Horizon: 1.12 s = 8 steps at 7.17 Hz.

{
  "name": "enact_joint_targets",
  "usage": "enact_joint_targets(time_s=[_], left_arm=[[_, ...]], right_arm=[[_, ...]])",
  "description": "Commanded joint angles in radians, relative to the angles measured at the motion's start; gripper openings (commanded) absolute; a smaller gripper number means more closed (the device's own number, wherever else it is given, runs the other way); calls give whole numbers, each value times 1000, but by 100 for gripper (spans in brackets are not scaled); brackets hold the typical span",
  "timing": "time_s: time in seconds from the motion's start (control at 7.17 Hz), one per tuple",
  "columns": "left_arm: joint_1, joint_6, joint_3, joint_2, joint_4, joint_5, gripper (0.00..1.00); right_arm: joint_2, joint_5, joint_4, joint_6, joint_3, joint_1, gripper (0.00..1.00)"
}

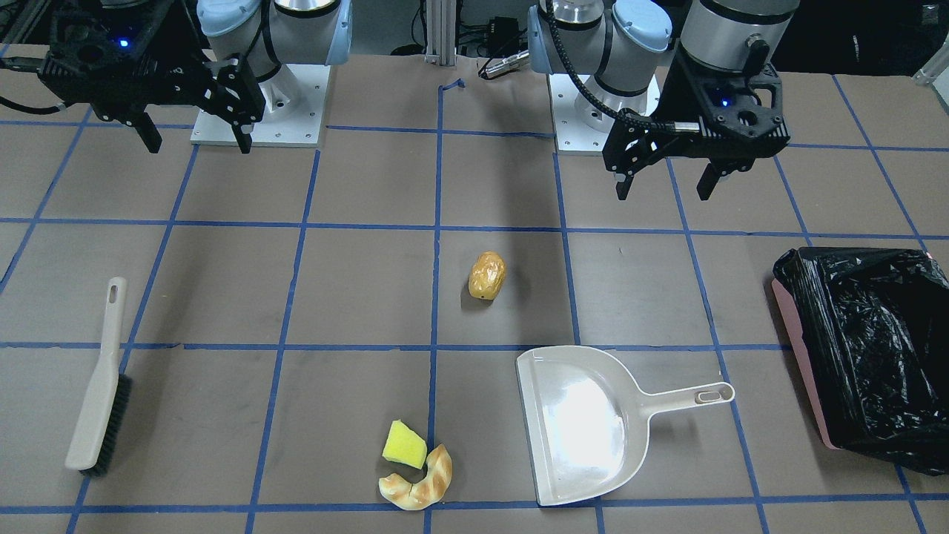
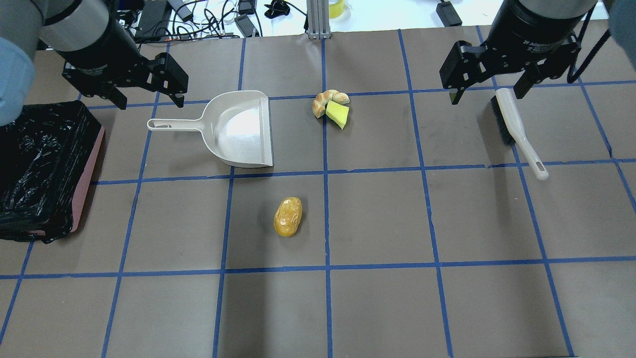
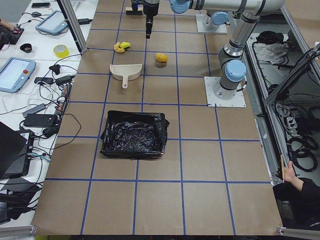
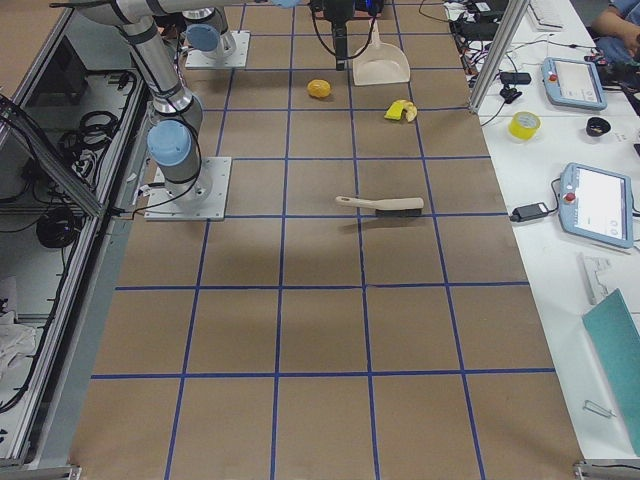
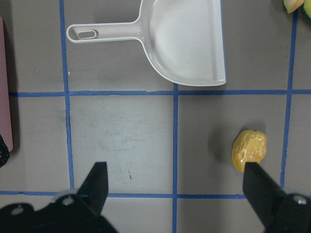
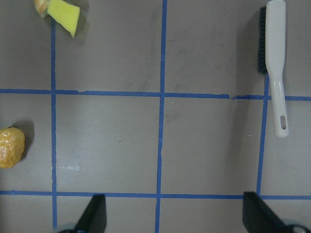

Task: Sweep and dump trash into bin
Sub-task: 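Reach the left gripper to the dustpan handle while the right gripper reaches the brush handle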

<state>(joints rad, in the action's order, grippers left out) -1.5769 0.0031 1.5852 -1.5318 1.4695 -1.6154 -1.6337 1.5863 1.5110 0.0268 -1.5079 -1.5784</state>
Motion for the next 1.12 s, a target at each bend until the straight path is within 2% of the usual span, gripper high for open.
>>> enact_joint_targets(time_s=[0.0, 0.14, 0.28, 0.42, 0.56, 0.7, 0.84, 0.98], left_arm=[[-8, -5, 12, 2, -9, -9, 100], [-5, -5, 12, 2, -9, -9, 100], [-2, 6, 12, -7, -15, -8, 100], [5, 82, 13, -17, -58, -8, 99], [52, 236, 13, -42, -66, -6, 98], [133, 412, 15, -79, -66, 2, 98], [193, 639, 37, -118, -61, 55, 98], [240, 776, 68, -172, -116, 113, 97]], right_arm=[[0, 9, 4, 2, -2, 1, 100], [2, 11, 1, -1, 0, 6, 100], [2, 11, -70, -2, -2, 30, 100], [2, 14, -200, -4, -2, 56, 100], [5, 14, -237, 2, -3, 81, 100], [26, 47, -229, 65, -35, 121, 100], [37, 82, -133, 196, -90, 176, 100], [37, 112, -33, 291, -162, 234, 100]])
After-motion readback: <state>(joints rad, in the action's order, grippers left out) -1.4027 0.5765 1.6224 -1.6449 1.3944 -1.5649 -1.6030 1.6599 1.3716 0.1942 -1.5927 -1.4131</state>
